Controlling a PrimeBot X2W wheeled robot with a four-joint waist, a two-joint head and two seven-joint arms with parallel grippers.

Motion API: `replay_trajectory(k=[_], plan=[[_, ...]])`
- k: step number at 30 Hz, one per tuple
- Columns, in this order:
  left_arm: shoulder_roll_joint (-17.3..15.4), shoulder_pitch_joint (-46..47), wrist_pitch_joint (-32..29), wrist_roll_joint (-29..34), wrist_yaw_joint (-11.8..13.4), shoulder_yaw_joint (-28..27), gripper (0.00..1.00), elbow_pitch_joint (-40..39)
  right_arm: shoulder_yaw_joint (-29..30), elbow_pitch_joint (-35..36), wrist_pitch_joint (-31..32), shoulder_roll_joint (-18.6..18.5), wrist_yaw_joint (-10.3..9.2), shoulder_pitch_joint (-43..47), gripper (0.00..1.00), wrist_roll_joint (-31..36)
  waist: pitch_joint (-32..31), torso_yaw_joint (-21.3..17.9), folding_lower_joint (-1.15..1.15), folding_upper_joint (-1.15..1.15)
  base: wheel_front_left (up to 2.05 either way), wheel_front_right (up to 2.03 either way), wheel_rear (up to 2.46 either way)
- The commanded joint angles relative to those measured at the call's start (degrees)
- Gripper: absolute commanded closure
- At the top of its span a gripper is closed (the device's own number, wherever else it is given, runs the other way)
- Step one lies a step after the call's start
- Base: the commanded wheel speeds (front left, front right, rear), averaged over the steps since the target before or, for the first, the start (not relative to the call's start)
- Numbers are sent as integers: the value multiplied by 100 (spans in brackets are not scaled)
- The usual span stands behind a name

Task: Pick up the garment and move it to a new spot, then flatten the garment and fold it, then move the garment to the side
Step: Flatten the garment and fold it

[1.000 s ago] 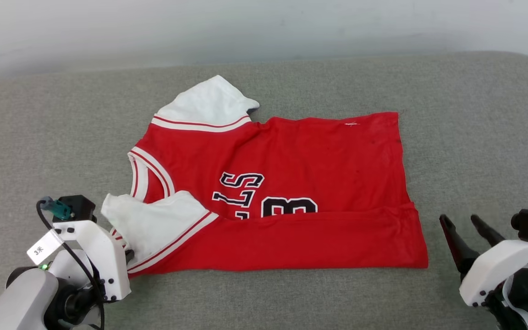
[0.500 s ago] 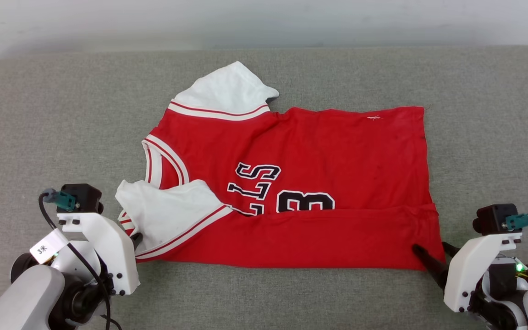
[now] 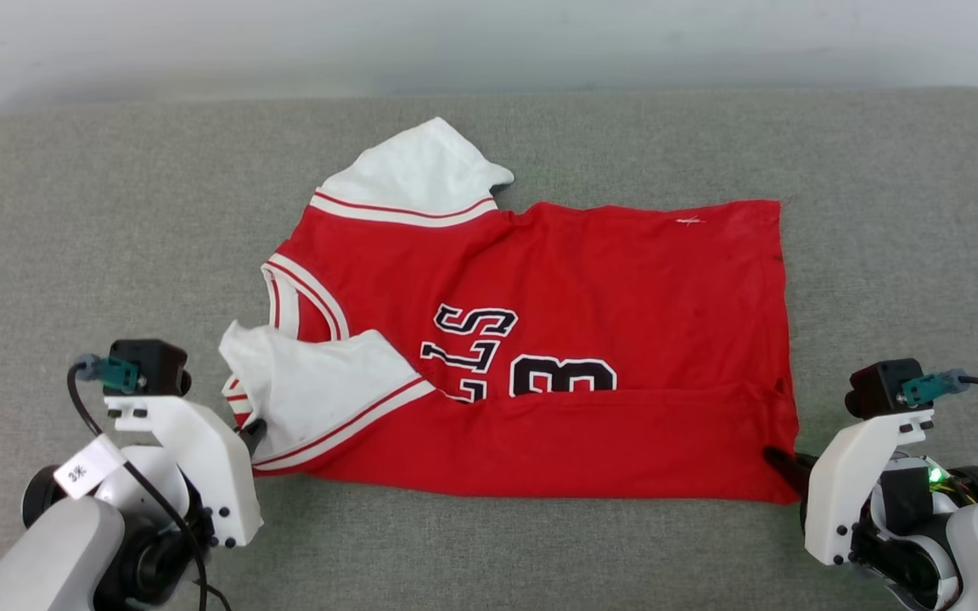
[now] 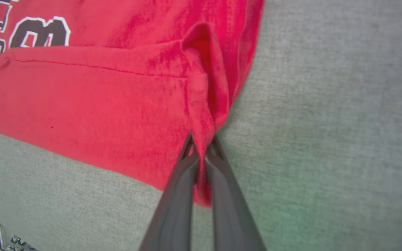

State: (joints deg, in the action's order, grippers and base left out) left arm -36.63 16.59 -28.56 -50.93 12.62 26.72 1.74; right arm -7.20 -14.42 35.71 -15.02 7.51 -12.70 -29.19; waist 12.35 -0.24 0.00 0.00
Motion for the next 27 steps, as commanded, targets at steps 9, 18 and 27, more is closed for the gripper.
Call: replay_trajectory(k=[9, 18, 27], plan=[[-198, -779, 151, -62, 169, -57, 100, -452, -262, 269, 75, -201, -5, 285, 100, -65, -710, -147, 0, 0, 0, 0, 0], [-377, -1735, 195, -268, 556, -193, 100, -848, -279, 521, 221, -270, -5, 905, 100, -194, -1236, -131, 0, 0, 0, 0, 0], [-261, -2537, 410, -595, 669, -302, 100, -903, 79, 784, 321, -71, -5, 1669, 100, -142, -1309, -76, 0, 0, 0, 0, 0]])
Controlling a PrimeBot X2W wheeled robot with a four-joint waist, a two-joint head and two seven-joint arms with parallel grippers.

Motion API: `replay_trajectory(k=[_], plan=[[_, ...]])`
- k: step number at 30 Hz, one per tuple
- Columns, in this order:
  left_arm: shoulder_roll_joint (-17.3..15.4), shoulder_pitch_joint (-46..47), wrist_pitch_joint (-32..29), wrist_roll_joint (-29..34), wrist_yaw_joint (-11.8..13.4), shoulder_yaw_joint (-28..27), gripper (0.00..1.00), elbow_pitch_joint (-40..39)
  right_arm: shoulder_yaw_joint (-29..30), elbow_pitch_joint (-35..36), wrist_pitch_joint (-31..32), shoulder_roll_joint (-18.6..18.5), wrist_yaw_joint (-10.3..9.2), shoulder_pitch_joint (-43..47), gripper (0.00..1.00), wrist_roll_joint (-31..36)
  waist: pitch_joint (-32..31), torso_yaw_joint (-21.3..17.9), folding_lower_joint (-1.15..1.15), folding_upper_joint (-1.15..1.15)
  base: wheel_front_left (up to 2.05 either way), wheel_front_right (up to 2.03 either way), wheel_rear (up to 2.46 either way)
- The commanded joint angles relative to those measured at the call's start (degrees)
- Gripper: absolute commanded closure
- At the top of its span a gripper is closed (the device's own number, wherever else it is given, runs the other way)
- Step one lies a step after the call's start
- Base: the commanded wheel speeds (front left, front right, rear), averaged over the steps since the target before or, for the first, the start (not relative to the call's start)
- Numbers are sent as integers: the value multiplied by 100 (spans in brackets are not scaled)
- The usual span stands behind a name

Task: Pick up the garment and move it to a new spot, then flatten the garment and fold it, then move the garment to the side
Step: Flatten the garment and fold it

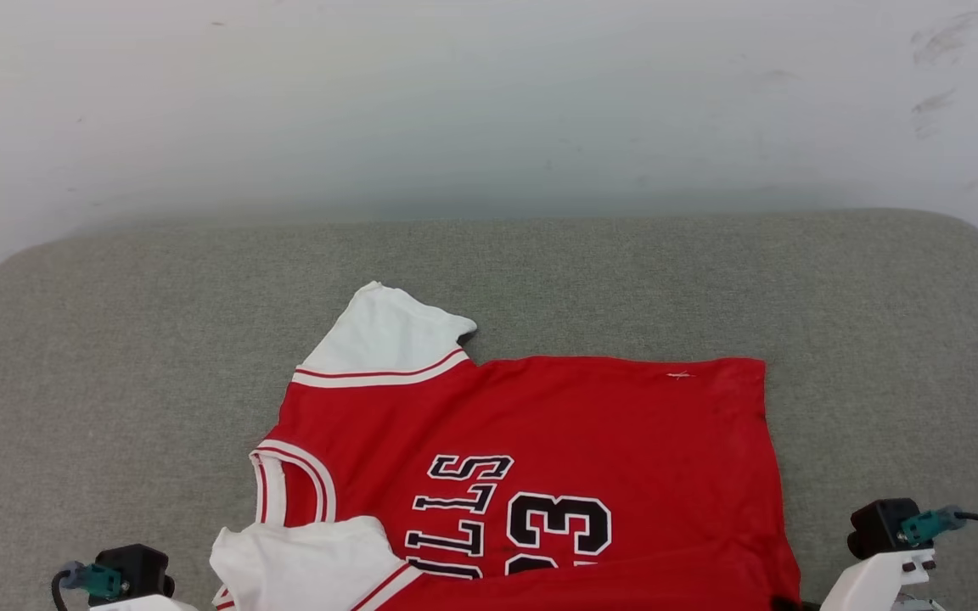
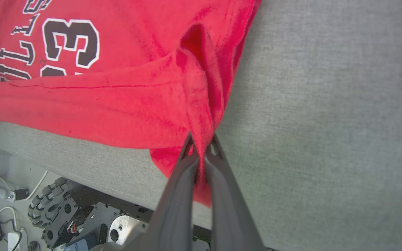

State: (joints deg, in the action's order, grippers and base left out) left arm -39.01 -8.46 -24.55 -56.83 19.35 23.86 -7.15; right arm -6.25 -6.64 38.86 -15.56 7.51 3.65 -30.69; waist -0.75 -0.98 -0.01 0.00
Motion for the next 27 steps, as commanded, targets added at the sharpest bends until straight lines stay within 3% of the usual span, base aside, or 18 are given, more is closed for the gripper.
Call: replay_trajectory(k=[1, 5, 6, 7, 8, 21, 27], plan=[[35, -37, 34, -33, -30, -9, 100, 25, 33, -28, -4, 38, -5, 78, 100, -7, 5, 7, 1, 0, 0, 0, 0], [179, 107, 189, -23, -131, 0, 100, 347, 148, -166, -65, 220, -5, 207, 100, -9, 29, 25, 1, 0, 0, 0, 0], [247, 137, 181, -59, -164, 25, 100, 441, 151, -207, -101, 248, -5, 218, 90, 2, 35, 21, 1, 0, 0, 0, 0], [322, 220, 201, -67, -213, 61, 58, 594, 181, -271, -181, 317, -5, 245, 0, -6, 41, 16, 1, 0, 0, 0, 0], [352, 265, 221, -69, -232, 57, 0, 671, 190, -270, -272, 336, -5, 237, 0, 14, 42, 14, 1, 0, 0, 0, 0], [343, 966, 897, 473, -266, -101, 0, 830, 488, 288, -2451, 657, -5, -176, 0, 875, 39, -39, 1, 0, 0, 0, 0], [441, 1622, 1403, 945, -315, -99, 0, 866, 668, 722, -3095, 837, -4, -446, 0, 1426, 237, -155, 1, 0, 0, 0, 0]])
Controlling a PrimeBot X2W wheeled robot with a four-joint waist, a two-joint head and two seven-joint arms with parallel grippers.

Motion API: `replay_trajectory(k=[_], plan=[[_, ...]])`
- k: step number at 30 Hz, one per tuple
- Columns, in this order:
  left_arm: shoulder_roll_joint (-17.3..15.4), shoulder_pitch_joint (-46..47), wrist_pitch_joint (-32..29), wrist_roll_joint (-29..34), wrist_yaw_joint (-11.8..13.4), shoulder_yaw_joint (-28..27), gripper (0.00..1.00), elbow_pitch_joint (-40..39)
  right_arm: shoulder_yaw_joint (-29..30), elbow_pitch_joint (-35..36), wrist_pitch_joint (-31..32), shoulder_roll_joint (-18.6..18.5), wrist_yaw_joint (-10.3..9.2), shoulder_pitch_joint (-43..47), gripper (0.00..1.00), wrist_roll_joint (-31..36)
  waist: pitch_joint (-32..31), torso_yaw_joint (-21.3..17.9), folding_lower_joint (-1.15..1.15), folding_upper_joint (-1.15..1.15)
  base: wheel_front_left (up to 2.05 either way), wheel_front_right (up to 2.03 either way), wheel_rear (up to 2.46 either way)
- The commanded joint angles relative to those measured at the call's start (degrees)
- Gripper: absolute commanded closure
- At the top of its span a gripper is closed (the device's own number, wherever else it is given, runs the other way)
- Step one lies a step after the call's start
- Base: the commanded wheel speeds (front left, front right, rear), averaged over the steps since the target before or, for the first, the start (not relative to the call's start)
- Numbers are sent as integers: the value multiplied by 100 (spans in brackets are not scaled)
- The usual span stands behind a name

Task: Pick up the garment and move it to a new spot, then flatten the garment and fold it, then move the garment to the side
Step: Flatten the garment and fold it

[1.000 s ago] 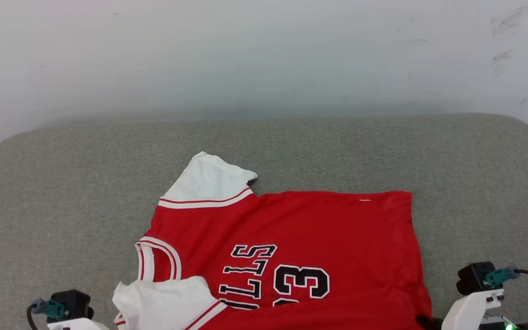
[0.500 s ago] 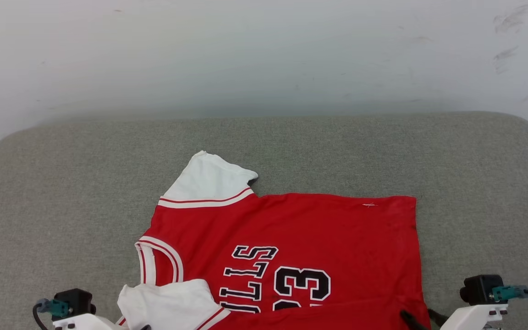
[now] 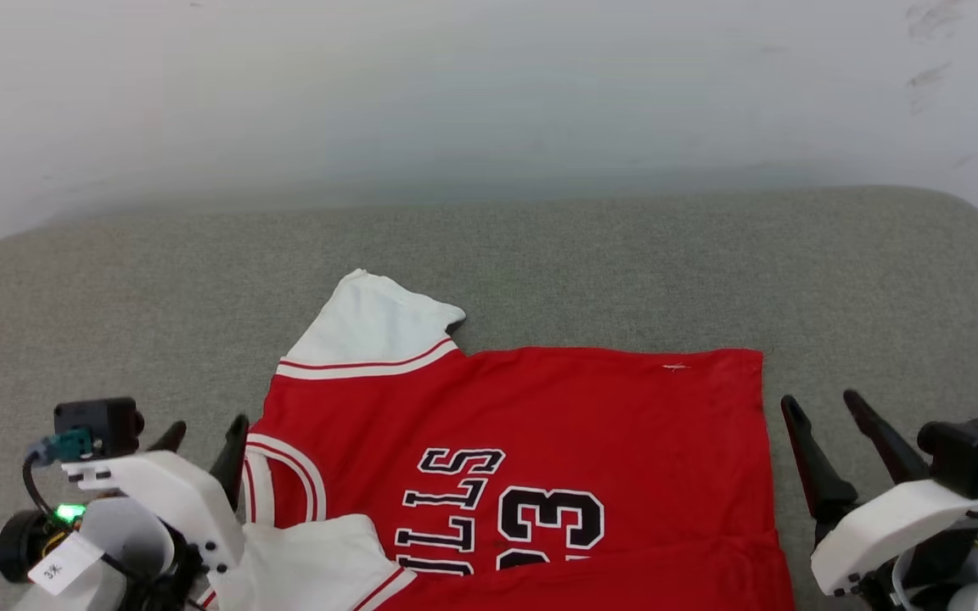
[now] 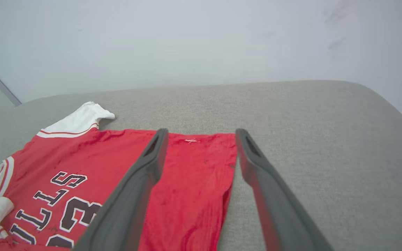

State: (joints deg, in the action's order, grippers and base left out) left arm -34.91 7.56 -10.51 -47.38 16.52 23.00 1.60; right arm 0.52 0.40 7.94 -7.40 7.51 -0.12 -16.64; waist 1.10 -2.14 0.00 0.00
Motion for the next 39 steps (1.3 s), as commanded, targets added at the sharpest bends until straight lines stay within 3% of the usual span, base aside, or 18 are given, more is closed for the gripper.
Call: replay_trajectory(k=[1, 7, 13, 24, 35, 36, 37, 38, 39], plan=[[57, 145, 100, 66, -26, -37, 0, 4, -12, 116, -76, 23, -4, -129, 0, 92, 134, -75, 0, 0, 0, 0, 0], [134, 1015, 418, 349, -144, -81, 0, 257, -60, 503, -246, 63, -5, -509, 0, 252, 778, -323, 0, 0, 0, 0, 0], [95, 2046, 142, 428, -488, 11, 0, 772, -68, 689, -308, 112, -5, -914, 0, 394, 1490, -604, 0, 0, 0, 0, 0], [-255, 3590, -1558, 92, -1236, 294, 0, 2001, -238, 485, -528, 291, -4, -1317, 0, 372, 2199, -1235, 0, 0, 0, 0, 0], [-587, 4131, -3408, -113, -1331, 628, 0, 2827, -265, 148, -686, 402, -4, -1361, 0, 180, 2547, -1586, 0, 0, 0, 0, 0], [-531, 4032, -3918, -231, -1321, 780, 10, 2898, -254, 68, -691, 412, -5, -1388, 0, 125, 2597, -1596, 0, 0, 0, 0, 0], [-495, 4001, -4023, -287, -1321, 802, 71, 2892, -254, 44, -689, 417, -4, -1410, 0, 96, 2618, -1595, 0, 0, 0, 0, 0], [-446, 3996, -4057, -316, -1311, 803, 100, 2875, -258, 14, -658, 422, -5, -1432, 0, 72, 2642, -1592, 0, 0, 0, 0, 0], [-397, 3987, -4107, -349, -1296, 816, 100, 2872, -277, -8, -638, 423, -4, -1446, 0, 39, 2662, -1587, 0, 0, 0, 0, 0]])
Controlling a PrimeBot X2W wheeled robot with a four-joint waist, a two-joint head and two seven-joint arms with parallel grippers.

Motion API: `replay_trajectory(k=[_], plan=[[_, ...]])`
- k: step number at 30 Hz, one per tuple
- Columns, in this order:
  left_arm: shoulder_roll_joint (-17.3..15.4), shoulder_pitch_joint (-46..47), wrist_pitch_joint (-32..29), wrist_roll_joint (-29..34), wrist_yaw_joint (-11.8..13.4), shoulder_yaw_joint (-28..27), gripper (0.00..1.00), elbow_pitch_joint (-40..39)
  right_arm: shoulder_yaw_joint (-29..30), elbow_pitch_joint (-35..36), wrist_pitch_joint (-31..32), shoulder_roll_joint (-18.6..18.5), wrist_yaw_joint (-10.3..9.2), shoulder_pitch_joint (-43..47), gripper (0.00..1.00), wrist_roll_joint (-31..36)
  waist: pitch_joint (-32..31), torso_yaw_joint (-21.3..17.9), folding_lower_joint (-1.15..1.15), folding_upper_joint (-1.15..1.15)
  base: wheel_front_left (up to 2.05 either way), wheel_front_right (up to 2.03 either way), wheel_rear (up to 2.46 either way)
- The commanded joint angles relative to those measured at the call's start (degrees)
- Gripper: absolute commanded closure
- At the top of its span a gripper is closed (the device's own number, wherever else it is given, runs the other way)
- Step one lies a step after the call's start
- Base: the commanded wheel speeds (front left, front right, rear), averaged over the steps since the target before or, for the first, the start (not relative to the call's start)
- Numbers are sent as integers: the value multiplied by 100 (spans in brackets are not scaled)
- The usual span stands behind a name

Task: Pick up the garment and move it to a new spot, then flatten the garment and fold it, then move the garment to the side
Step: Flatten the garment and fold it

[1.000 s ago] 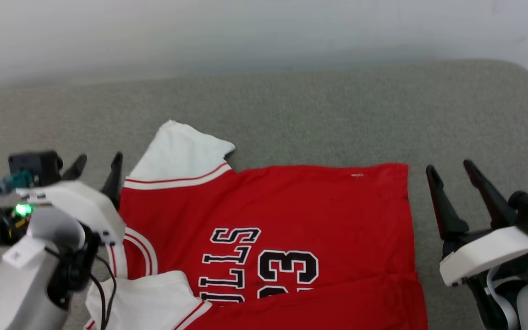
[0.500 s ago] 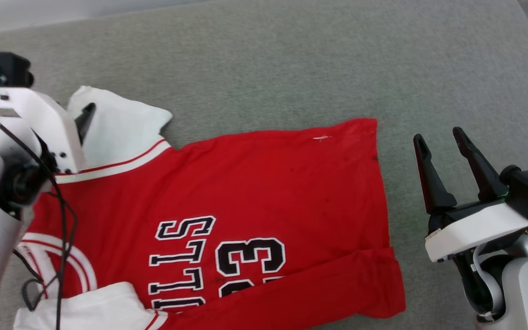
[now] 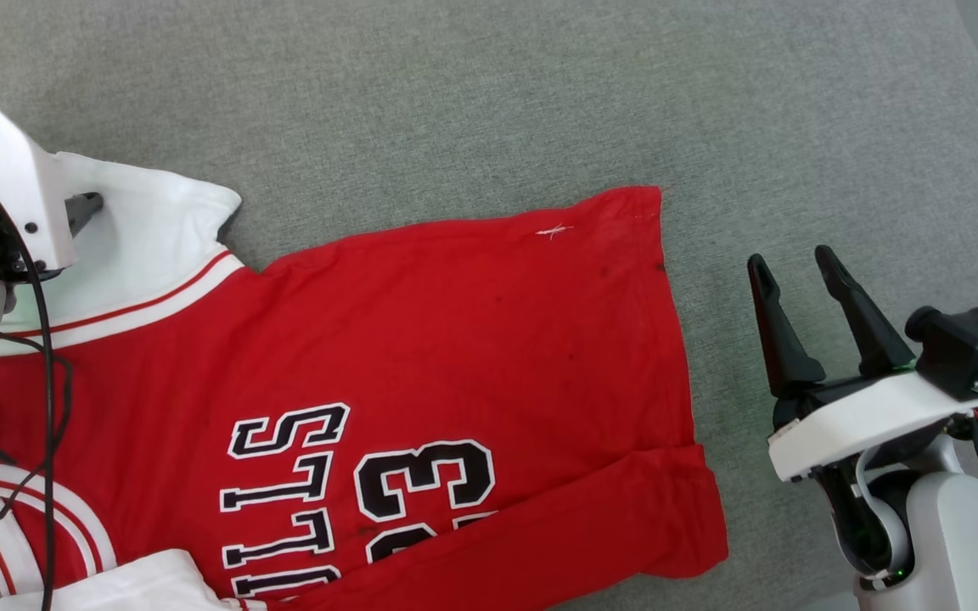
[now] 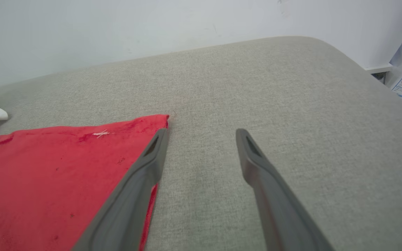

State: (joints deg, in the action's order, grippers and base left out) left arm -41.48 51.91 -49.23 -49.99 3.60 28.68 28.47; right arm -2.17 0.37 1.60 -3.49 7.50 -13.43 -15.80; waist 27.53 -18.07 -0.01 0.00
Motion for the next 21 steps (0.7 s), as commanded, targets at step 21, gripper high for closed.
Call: replay_trajectory(k=[21], plan=[[573, 218, 833, 190, -150, 153, 100, -402, -433, -994, 2493, -1337, -4, -1220, 0, -1346, -288, 879, 1, 0, 0, 0, 0]])
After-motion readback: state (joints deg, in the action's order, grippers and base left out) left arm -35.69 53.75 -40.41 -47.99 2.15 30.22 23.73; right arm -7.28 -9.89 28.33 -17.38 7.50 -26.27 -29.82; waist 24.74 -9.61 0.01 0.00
